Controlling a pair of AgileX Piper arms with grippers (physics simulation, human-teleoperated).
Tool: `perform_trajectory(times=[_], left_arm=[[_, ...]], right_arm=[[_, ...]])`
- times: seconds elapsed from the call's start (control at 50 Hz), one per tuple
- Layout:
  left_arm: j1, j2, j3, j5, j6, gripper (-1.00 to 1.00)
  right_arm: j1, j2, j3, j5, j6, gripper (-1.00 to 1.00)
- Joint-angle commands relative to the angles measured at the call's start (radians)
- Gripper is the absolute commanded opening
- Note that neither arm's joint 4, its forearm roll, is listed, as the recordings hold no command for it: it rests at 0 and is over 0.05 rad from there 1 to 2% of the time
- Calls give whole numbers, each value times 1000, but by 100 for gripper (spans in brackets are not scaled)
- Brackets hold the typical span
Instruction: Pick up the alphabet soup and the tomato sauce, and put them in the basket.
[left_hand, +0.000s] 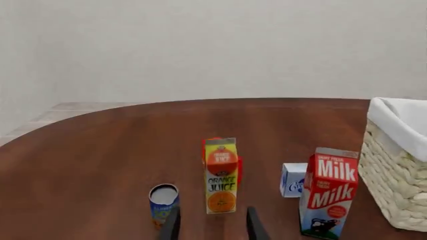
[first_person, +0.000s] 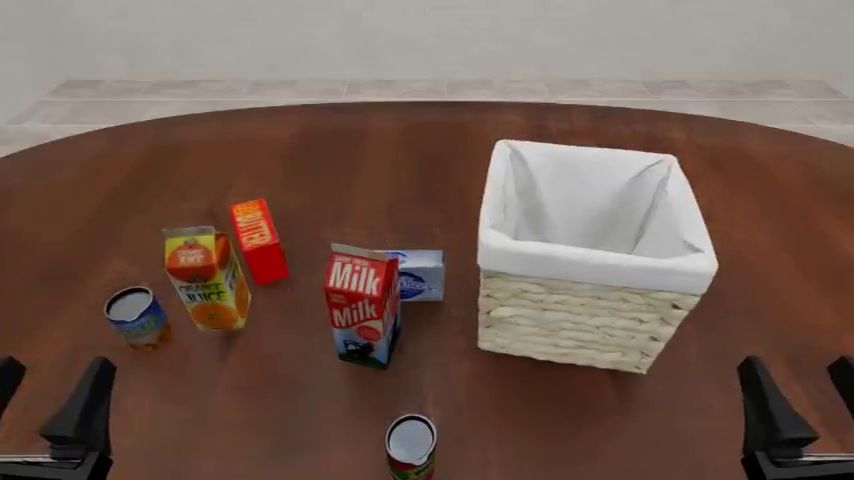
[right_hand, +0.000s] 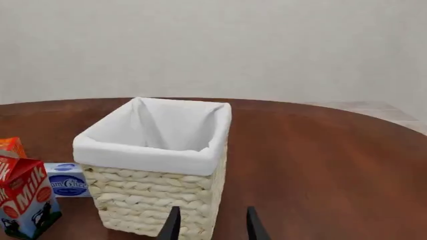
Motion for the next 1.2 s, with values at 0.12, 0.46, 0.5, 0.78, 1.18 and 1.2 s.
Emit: perform_trajectory(times=[0.12,0.46,0.5,0.78,1.18,1.2], left_arm=[[-9,5,-6,-2,7,100],[-5,0,-43,13,31,100],[-5,6,-65,24,27,100],[-54,77,-228,43,40,100],[-89,212,-383,63,34,100],[-83,224,-392,67,21,100]], right_arm=[[16,7,-12,5,4,100],[22,-3,-5,6,0,100],[27,-3,-4,5,0,100],[37,-1,-2,3,0,100],[32,11,-1,-10,-17,100],[32,11,-1,-10,-16,100]])
